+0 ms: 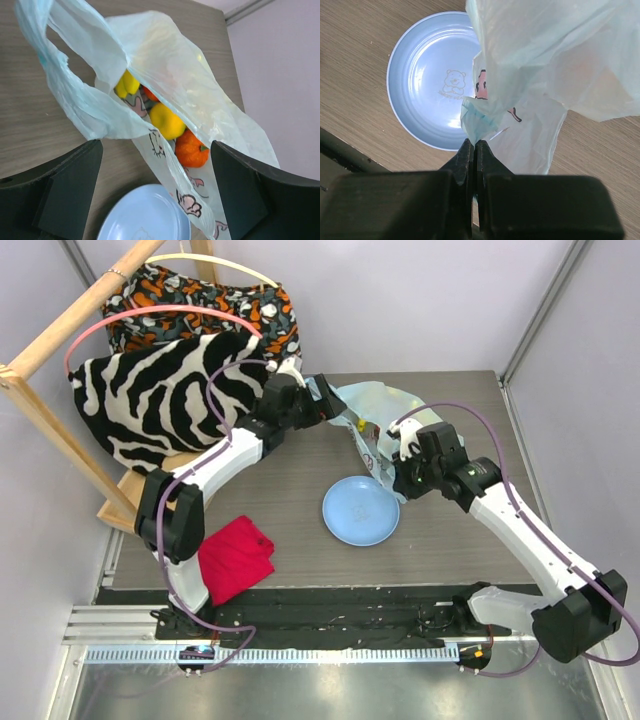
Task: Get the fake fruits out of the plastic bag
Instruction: Adjust the plastic bag at the center of the board.
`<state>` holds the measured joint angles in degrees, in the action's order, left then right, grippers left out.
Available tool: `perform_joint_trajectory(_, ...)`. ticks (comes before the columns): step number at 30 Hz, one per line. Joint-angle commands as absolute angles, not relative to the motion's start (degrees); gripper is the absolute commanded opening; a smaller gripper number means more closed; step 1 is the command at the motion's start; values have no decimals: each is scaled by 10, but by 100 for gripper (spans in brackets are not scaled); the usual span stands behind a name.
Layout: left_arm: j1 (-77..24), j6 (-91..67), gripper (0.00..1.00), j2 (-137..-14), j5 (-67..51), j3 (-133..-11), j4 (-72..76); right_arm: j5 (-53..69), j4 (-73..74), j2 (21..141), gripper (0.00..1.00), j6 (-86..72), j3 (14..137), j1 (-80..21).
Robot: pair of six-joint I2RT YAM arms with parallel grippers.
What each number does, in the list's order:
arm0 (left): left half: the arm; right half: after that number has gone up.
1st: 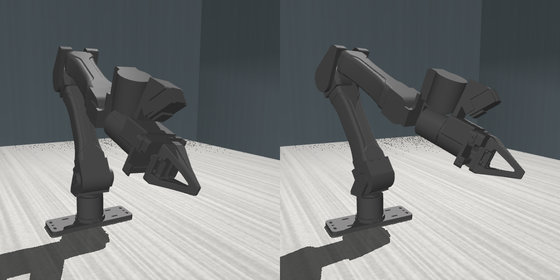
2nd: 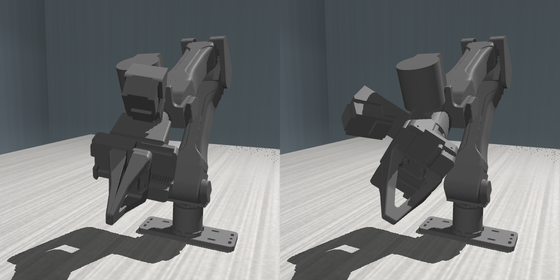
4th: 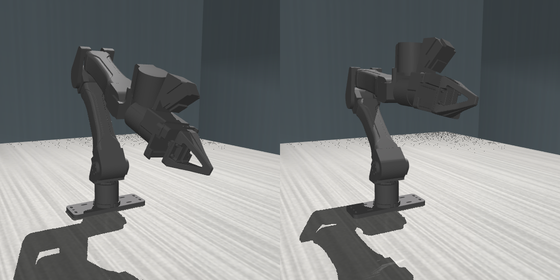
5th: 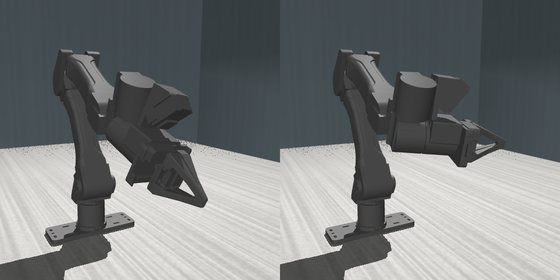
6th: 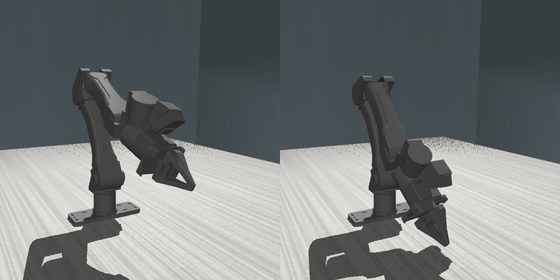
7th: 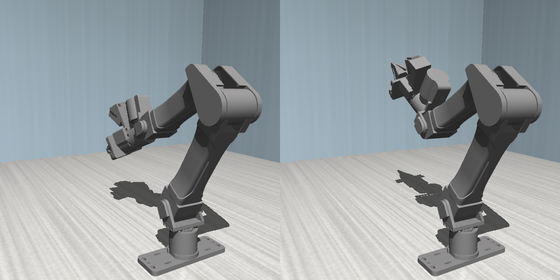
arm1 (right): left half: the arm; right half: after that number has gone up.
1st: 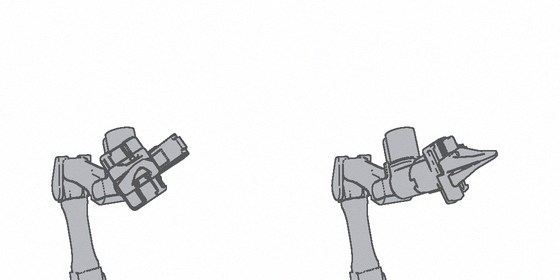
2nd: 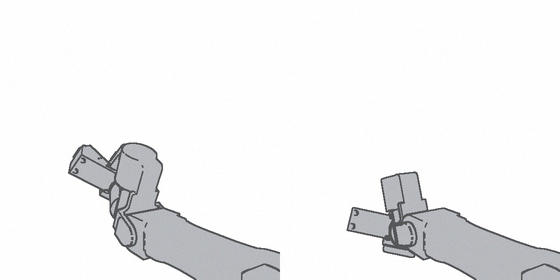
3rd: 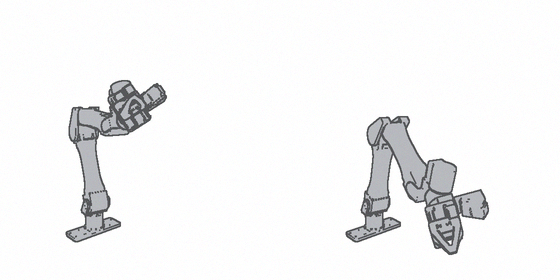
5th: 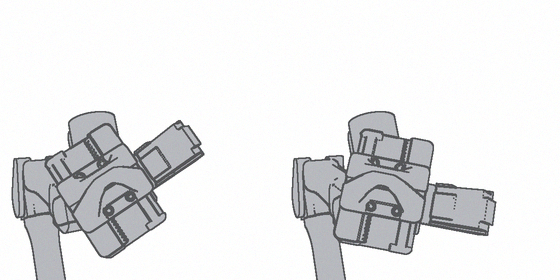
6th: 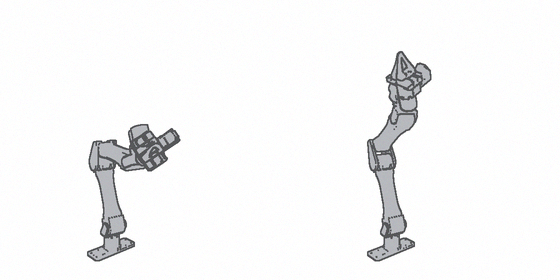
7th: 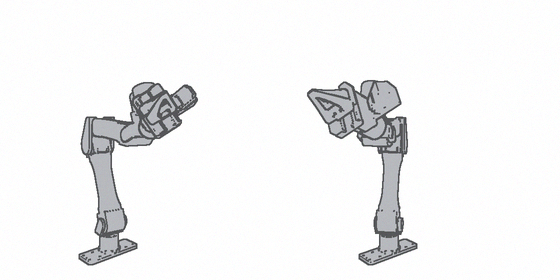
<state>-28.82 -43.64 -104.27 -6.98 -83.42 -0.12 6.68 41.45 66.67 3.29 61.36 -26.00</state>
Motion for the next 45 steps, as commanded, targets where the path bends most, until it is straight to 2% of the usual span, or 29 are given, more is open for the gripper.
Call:
perform_joint_trajectory(1,-284,-397,85,-1069,-8,-873,-4,62,400,653,1,43,625,-258)
perform_joint_trajectory(3,-285,-383,69,-1091,-10,-906,-3,52,398,659,1,47,631,-248)
perform_joint_trajectory(4,-285,-376,53,-1118,-4,-924,-7,48,396,671,1,49,638,-239)
perform_joint_trajectory(6,-284,-367,40,-1142,25,-973,-49,46,395,691,1,65,670,-210)
perform_joint_trajectory(7,-284,-361,20,-1159,39,-985,-60,48,395,711,1,70,684,-200)
perform_joint_trajectory(9,-277,-362,0,-1171,38,-998,-54,62,396,735,1,81,719,-169)
perform_joint_trajectory(13,-264,-329,0,-1184,-18,-1043,-13,76,365,843,1,72,805,-95)
perform_joint_trajectory(15,-258,-289,0,-1201,-30,-1112,-15,84,337,913,1,74,907,-69)
perform_joint_trajectory(16,-253,-276,0,-1204,-23,-1133,-14,88,335,948,1,78,1001,-62)
perform_joint_trajectory(18,-247,-232,0,-1219,-4,-1206,-59,85,336,1060,1,78,1107,-49)
perform_joint_trajectory(19,-243,-221,0,-1223,23,-1243,-59,84,333,1090,1,76,1207,-47)
perform_joint_trajectory(22,-238,-155,0,-1223,3,-1272,-43,74,340,1192,1,62,1391,-40)
perform_joint_trajectory(24,-236,-144,0,-1208,-17,-1281,-46,82,343,1218,1,55,1444,-37)
perform_joint_trajectory(27,-233,-155,0,-1173,-53,-1263,-83,100,341,1168,1,65,1398,-36)
perform_joint_trajectory(29,-233,-157,0,-1147,-99,-1224,-97,108,333,1118,1,82,1267,-36)
perform_joint_trajectory(31,-234,-161,0,-1096,-158,-1124,-105,106,331,1044,1,97,1125,-36)
perform_joint_trajectory(33,-236,-163,0,-1043,-183,-1011,-119,94,332,1000,1,101,1030,-33)
perform_joint_trajectory(34,-237,-160,0,-1023,-188,-971,-122,87,332,951,1,100,933,-30)
perform_joint_trajectory(37,-241,-152,0,-956,-208,-849,-138,71,330,869,1,131,760,-27)
perform_joint_trajectory(38,-243,-150,0,-941,-211,-825,-139,48,330,854,5,135,727,-27)
perform_joint_trajectory(39,-248,-149,0,-927,-214,-801,-139,36,331,843,14,141,702,-26)
perform_joint_trajectory(40,-250,-149,0,-909,-229,-775,-139,28,347,830,34,142,682,-26)
perform_joint_trajectory(41,-253,-149,0,-902,-241,-764,-138,29,358,823,42,142,683,-26)
perform_joint_trajectory(43,-266,-145,0,-890,-264,-754,-140,60,396,802,60,147,719,-26)
perform_joint_trajectory(45,-286,-142,0,-888,-265,-754,-142,113,428,775,71,150,795,-39)
